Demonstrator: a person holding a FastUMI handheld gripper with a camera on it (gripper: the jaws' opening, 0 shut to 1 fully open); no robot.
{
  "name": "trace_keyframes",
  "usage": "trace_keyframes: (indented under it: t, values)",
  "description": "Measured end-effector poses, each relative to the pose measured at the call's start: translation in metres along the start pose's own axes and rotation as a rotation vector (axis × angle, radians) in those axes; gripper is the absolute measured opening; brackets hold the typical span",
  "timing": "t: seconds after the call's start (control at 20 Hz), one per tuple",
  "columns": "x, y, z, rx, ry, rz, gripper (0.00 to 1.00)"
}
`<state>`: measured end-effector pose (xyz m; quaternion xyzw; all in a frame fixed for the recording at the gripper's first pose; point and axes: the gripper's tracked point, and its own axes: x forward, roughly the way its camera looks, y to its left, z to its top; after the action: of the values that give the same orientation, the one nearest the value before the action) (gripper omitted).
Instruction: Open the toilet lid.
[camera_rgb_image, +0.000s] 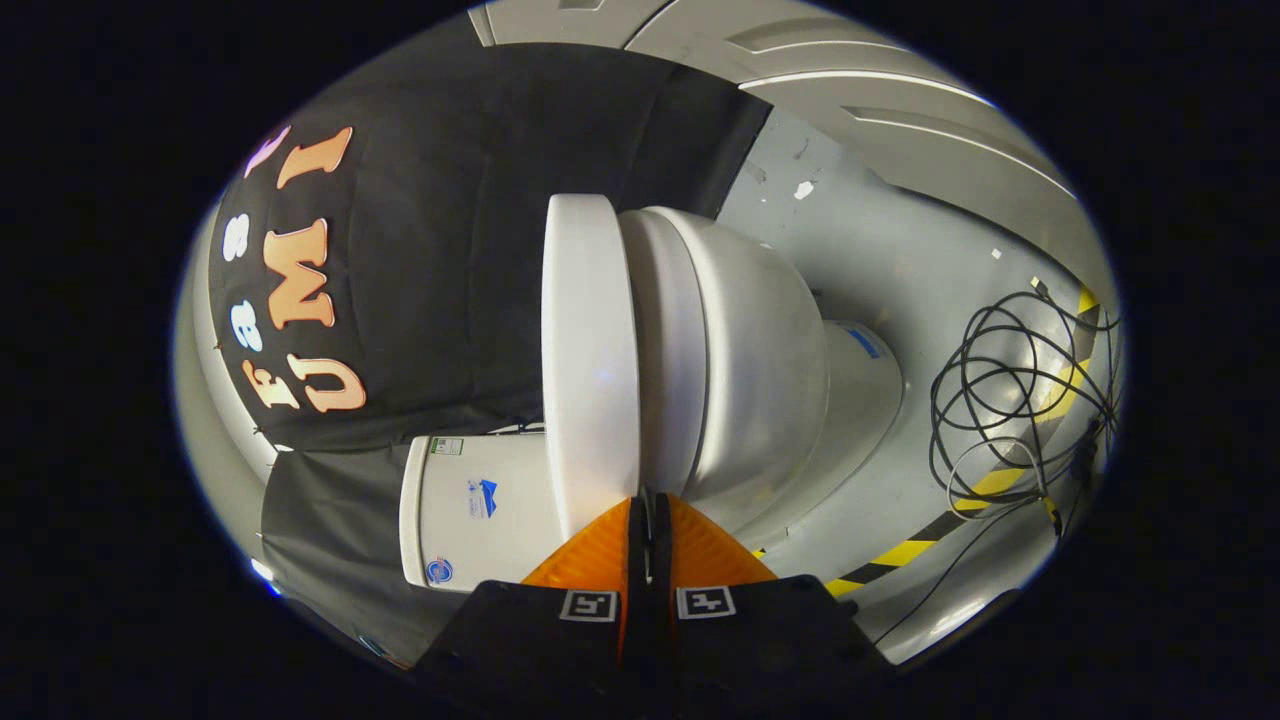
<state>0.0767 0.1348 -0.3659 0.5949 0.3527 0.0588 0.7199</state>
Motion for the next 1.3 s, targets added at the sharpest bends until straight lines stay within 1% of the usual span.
trace_keyframes:
  t: [0.1, 0.25, 0.3, 0.4, 0.6, 0.7, 0.8, 0.9, 1.0, 1.1, 1.15, 1.25, 1.3]
  values:
    - [0.0, 0.001, 0.0, 0.03, -0.005, -0.002, 0.08]
    - [0.0, 0.003, 0.0, 0.07, -0.017, -0.039, 0.08]
    - [-0.001, 0.002, 0.0, 0.048, -0.027, -0.051, 0.08]
    - [-0.001, 0.006, 0.003, -0.033, -0.054, -0.09, 0.08]
    - [-0.009, 0.034, 0.005, -0.208, -0.114, -0.129, 0.08]
    - [-0.007, 0.052, 0.014, -0.283, -0.189, -0.149, 0.08]
    - [-0.011, 0.067, 0.012, -0.36, -0.239, -0.175, 0.08]
    - [-0.013, 0.088, 0.01, -0.464, -0.278, -0.212, 0.08]
    - [-0.015, 0.115, 0.004, -0.568, -0.297, -0.23, 0.08]
    - [-0.016, 0.135, -0.002, -0.702, -0.305, -0.269, 0.08]
    - [-0.019, 0.145, -0.005, -0.711, -0.298, -0.286, 0.08]
    - [-0.022, 0.175, -0.014, -0.697, -0.314, -0.26, 0.08]
    - [-0.02, 0.18, -0.019, -0.722, -0.32, -0.267, 0.08]
